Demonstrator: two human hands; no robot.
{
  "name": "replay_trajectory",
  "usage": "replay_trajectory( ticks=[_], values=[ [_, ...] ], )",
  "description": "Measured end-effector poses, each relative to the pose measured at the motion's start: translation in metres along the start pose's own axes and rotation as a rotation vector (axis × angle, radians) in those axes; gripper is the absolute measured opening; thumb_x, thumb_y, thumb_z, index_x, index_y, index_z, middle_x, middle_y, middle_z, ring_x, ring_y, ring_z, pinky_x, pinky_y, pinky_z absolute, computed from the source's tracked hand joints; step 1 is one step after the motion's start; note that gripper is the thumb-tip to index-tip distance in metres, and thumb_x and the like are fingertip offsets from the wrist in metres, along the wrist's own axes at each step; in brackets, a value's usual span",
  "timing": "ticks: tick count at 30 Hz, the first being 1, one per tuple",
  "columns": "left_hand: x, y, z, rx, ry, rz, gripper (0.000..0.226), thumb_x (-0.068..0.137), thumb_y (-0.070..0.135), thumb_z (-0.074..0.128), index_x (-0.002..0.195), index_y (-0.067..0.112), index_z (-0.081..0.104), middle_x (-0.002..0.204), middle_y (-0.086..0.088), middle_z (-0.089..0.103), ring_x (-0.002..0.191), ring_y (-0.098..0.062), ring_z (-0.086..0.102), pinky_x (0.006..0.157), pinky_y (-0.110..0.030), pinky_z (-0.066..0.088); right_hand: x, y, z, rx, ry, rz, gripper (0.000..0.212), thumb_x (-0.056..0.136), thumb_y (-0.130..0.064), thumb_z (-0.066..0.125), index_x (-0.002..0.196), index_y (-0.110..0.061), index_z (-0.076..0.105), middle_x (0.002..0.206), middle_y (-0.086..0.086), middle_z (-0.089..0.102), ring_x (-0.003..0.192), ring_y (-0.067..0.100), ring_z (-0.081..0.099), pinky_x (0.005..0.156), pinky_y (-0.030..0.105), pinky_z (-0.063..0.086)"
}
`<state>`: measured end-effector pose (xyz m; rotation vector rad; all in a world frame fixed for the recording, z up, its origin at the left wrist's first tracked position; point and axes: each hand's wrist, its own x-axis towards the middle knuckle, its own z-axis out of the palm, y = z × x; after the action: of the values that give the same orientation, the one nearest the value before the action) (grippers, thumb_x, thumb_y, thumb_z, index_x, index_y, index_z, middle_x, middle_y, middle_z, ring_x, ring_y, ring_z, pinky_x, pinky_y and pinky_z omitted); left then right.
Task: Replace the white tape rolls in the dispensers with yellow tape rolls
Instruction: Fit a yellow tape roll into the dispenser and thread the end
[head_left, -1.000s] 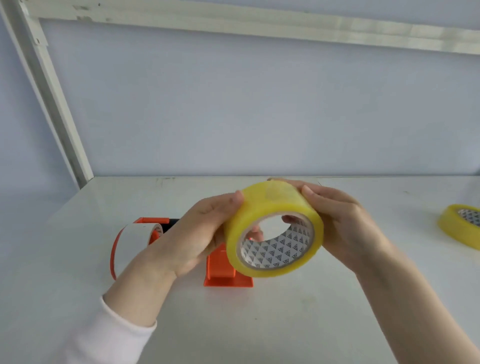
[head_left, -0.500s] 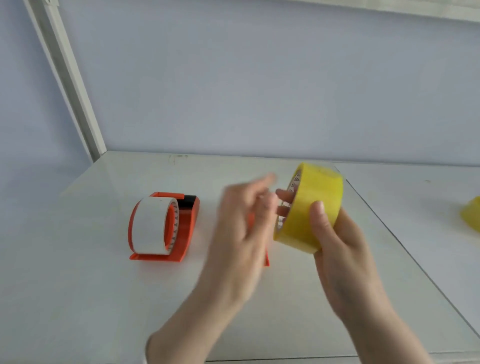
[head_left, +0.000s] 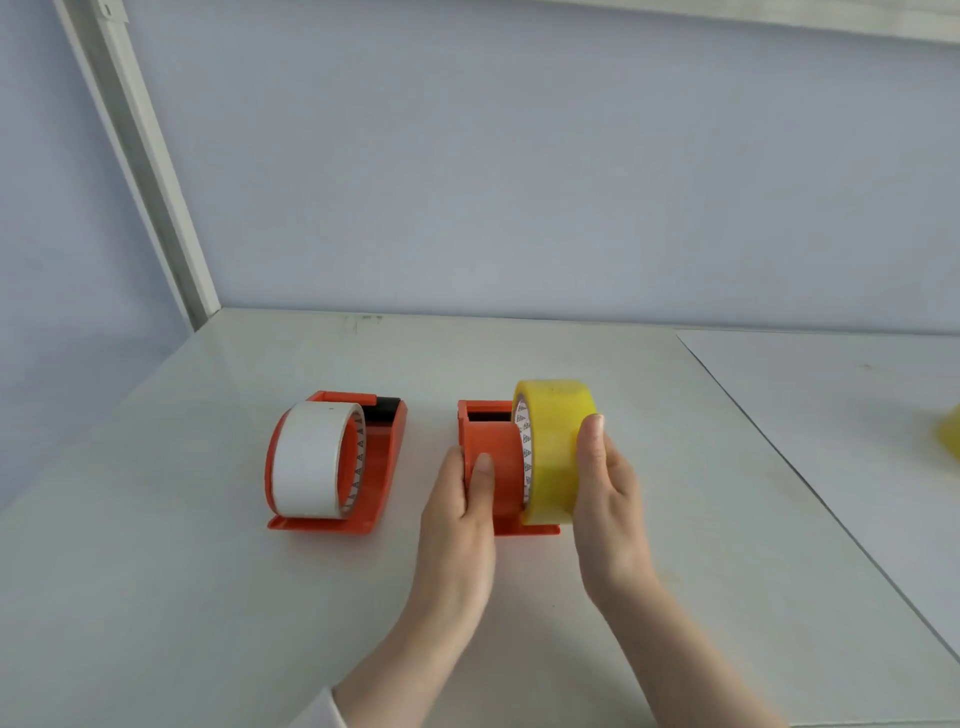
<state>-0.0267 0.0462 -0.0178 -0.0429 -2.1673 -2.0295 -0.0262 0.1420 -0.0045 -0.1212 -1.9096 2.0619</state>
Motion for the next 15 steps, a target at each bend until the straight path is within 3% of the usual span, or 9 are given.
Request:
replay_trajectory(
  ticks=[3,7,10,12,15],
  values=[
    [-0.002,0.003,0.009,-0.02,0.058,-0.017,0.026,0.097,0.026,0.035,0.102,0.006,0.051,0.085,-0.002,0.057,0.078,-0.014,0.058,0.064,-0.008,0.045,-0.001,0.003,0.004,-0.057,0.06,-0.013,0.059,0.086,-0.053,0.032,0.074,0.002,0.049,0.07,0.008,0.048,0.065,0.016,0.044,0.06,0.029,0.038],
    [-0.001,0.009,0.013,0.003,0.087,-0.05,0.032,0.098,0.028,0.033,0.109,0.003,0.049,0.096,-0.007,0.059,0.101,-0.03,0.06,0.082,-0.028,0.046,-0.003,0.006,0.001,-0.161,0.138,-0.061,0.044,0.097,-0.034,0.032,0.057,-0.016,0.037,0.048,-0.013,0.039,0.047,0.005,0.033,0.046,0.017,0.03],
    [0.005,0.017,0.016,0.037,0.055,-0.077,0.042,0.098,0.032,0.032,0.126,0.004,0.043,0.126,-0.015,0.058,0.12,-0.029,0.053,0.104,-0.043,0.041,-0.005,0.007,0.0,-0.202,0.168,-0.09,0.043,0.097,-0.03,0.032,0.056,-0.019,0.036,0.045,-0.011,0.037,0.044,0.004,0.032,0.044,0.014,0.028],
    [0.01,0.019,0.016,0.038,0.045,-0.118,0.044,0.098,0.033,0.031,0.131,0.006,0.04,0.132,-0.015,0.055,0.123,-0.028,0.051,0.106,-0.047,0.039,-0.004,0.005,0.001,-0.208,0.161,-0.08,0.044,0.097,-0.03,0.031,0.055,-0.02,0.035,0.042,-0.012,0.037,0.042,0.004,0.031,0.042,0.014,0.027],
    [0.014,0.024,0.017,0.046,0.058,-0.156,0.041,0.099,0.032,0.031,0.127,0.005,0.043,0.126,-0.016,0.058,0.118,-0.03,0.054,0.103,-0.047,0.041,0.0,0.0,0.003,-0.22,0.153,-0.067,0.044,0.098,-0.031,0.031,0.055,-0.02,0.032,0.037,-0.014,0.036,0.04,0.004,0.03,0.04,0.014,0.026]
  ],
)
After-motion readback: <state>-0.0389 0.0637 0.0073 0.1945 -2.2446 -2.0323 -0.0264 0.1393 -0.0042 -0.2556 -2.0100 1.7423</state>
